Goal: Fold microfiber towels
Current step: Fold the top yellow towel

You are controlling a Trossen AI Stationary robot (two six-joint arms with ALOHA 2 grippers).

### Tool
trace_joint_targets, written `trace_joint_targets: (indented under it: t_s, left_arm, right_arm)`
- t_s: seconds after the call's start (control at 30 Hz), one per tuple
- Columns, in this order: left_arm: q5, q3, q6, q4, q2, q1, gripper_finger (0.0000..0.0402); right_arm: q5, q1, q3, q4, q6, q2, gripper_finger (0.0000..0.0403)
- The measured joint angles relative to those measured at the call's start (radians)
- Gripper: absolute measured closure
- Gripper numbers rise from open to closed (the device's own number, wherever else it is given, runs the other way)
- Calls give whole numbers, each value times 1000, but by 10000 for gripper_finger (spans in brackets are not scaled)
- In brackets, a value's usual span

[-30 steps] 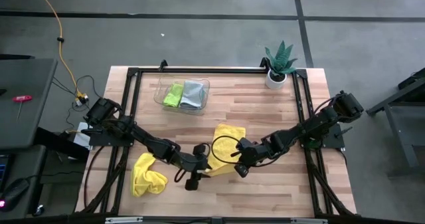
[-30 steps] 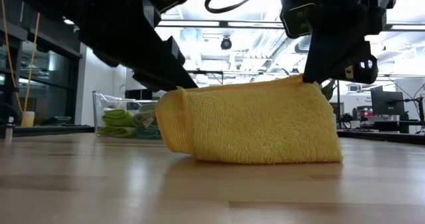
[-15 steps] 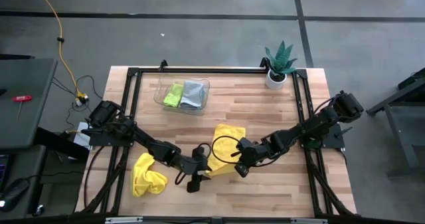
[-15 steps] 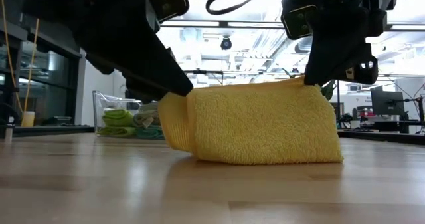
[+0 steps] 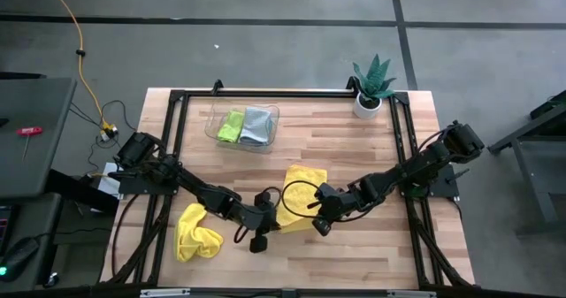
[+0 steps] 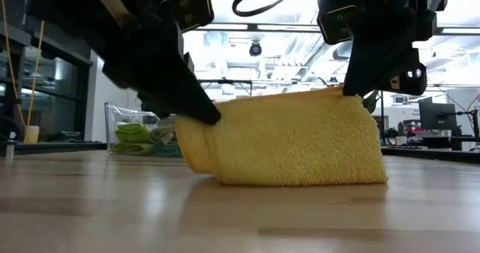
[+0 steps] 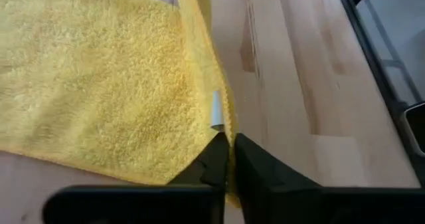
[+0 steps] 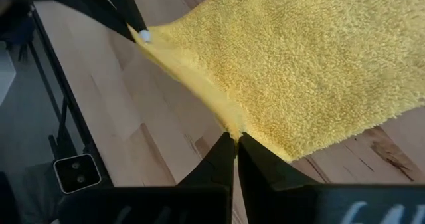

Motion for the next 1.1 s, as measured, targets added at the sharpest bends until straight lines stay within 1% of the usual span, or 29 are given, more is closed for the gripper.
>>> trace_joint_targets:
  t_s: [0.03,0.17,0.27,0.4,0.47,0.57,0.73,1.1]
  left_arm:
    - [19,0,-8,-8,-10,6,393]
    - [111,1,-17,-75,-73,27,395]
    - [148,1,-29,-123,-117,40,398]
    - [184,1,-85,-175,-172,64,399]
    - [210,1,-126,-188,-198,82,400]
    - [214,1,-181,-215,-237,115,400]
    - [211,1,-189,-215,-257,201,401]
    - [213,1,-8,-228,-256,375,401]
  right_arm:
    - [-7,0,0,5,5,0,403]
    - [-21,16,0,34,77,0,403]
    - [-25,33,0,49,139,0,403]
    - [-5,46,0,73,269,0,403]
    - [24,50,0,88,325,-1,403]
    - [88,53,0,121,389,-1,403]
    - [192,34,0,71,452,-1,403]
    - [366,5,0,-138,550,-1,403]
